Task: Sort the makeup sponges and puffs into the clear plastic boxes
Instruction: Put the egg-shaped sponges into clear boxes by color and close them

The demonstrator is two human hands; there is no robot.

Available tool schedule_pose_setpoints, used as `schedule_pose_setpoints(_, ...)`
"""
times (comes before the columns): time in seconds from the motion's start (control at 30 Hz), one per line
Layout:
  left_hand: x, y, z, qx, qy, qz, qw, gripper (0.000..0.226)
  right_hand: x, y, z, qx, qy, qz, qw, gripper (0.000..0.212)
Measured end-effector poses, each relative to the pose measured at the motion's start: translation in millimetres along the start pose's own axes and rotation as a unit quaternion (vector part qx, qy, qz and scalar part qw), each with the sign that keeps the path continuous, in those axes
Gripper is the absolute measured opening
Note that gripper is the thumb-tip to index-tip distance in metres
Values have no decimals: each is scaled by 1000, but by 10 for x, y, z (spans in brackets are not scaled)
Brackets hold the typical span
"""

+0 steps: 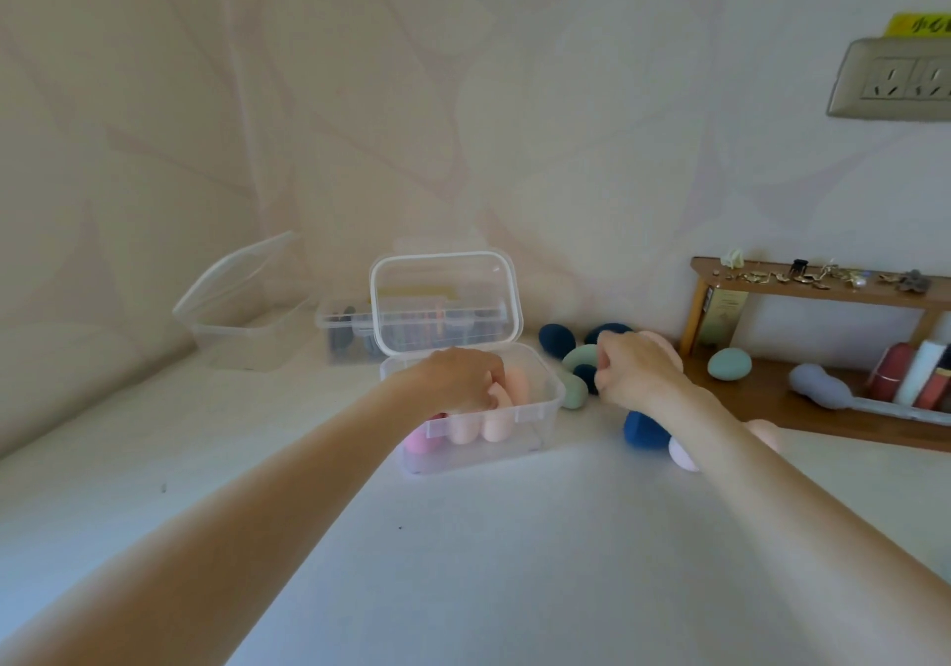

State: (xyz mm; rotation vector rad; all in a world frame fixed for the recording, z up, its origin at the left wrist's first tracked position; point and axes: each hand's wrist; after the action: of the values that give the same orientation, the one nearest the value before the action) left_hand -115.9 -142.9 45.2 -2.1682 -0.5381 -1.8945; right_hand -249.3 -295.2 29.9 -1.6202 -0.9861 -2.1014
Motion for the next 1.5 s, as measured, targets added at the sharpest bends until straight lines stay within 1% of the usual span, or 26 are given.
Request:
schedule_pose_setpoints(0.07,3,0,-2,-4,5,3,1000,23,183,48,30,-5,87,-66,994,11)
schedule_pose_setpoints(0.1,2,4,-2,-4,4,5,1000,20,305,67,68,0,140,-82,987,12)
schedule_pose_setpoints(0.13,0,12,0,-3,3,7,1000,16,427,75,129,17,194,-79,978,17)
schedule_pose_setpoints(0.2,-18,37,10,0,1,8,1000,12,623,50,291,69,279,-19,958,25)
schedule_pose_setpoints(0.23,-26,49,18,1,0,8,1000,10,694,2,393,97,287,26,953,28)
schedule_pose_setpoints(0.3,-42,54,33,0,-7,7,1000,8,706,-78,568,145,230,104,957,34)
schedule_pose_setpoints(0.33,-45,47,36,-3,-12,7,1000,11,663,-104,635,161,186,136,960,36)
schedule_pose_setpoints(0.4,-45,29,33,-13,-11,4,1000,18,559,-143,733,168,118,189,960,37)
schedule_pose_setpoints(0.43,-50,23,29,-15,-9,1,1000,18,511,-154,761,169,89,203,960,35)
schedule_pose_setpoints(0.53,-57,16,19,-3,-16,-9,1000,14,456,-141,832,179,8,210,961,31)
schedule_pose_setpoints(0.6,-56,15,12,-2,-16,-14,1000,23,424,-118,883,191,-31,214,957,28)
schedule_pose_setpoints(0.67,-63,13,13,1,-17,-20,1000,28,367,-104,927,198,-47,210,956,22)
schedule_pose_setpoints(0.87,-90,32,40,5,-20,-26,999,21,293,-50,913,209,-38,175,961,6)
schedule_pose_setpoints(0.9,-96,41,46,6,-25,-28,999,22,275,-37,903,208,-35,167,963,6)
schedule_pose_setpoints(0.93,-101,48,50,9,-33,-30,999,23,260,-38,904,208,-34,164,964,10)
schedule_pose_setpoints(1.0,-119,53,56,20,-45,-34,998,18,210,-47,937,198,-43,164,965,27)
schedule_pose_setpoints(1.03,-137,56,60,25,-49,-37,998,15,187,-55,954,189,-43,159,968,32)
schedule_pose_setpoints(1.1,-144,53,60,37,-47,-38,997,15,167,-69,971,169,-33,143,975,34)
schedule_pose_setpoints(1.17,-136,64,73,47,-54,-18,997,20,191,-88,968,162,-22,154,974,30)
schedule_pose_setpoints(1.27,-46,58,54,76,-71,55,993,36,291,-78,950,182,-48,172,967,17)
schedule_pose_setpoints(1.3,-15,47,29,81,-72,70,992,36,322,-69,938,190,-51,173,965,16)
schedule_pose_setpoints(1.37,31,52,-30,88,-60,77,991,27,390,-55,881,194,-28,173,965,13)
schedule_pose_setpoints(1.4,36,53,-62,88,-46,70,993,21,418,-52,839,189,-5,166,968,15)
schedule_pose_setpoints(1.43,33,58,-84,86,-28,62,994,16,442,-53,782,179,27,150,972,19)
schedule_pose_setpoints(1.5,3,76,-84,85,-12,38,996,14,500,-60,647,146,123,102,976,19)
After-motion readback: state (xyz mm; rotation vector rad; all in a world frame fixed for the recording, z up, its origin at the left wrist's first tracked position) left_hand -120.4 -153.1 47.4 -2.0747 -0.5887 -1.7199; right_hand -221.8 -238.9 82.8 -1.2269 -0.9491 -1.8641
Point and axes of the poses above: each hand's wrist, its own y-axis towards the middle knuckle, its own x-axis out of the back of the hand, z = x × y, and after that the axes turned 11 degrees about -z, right-handed
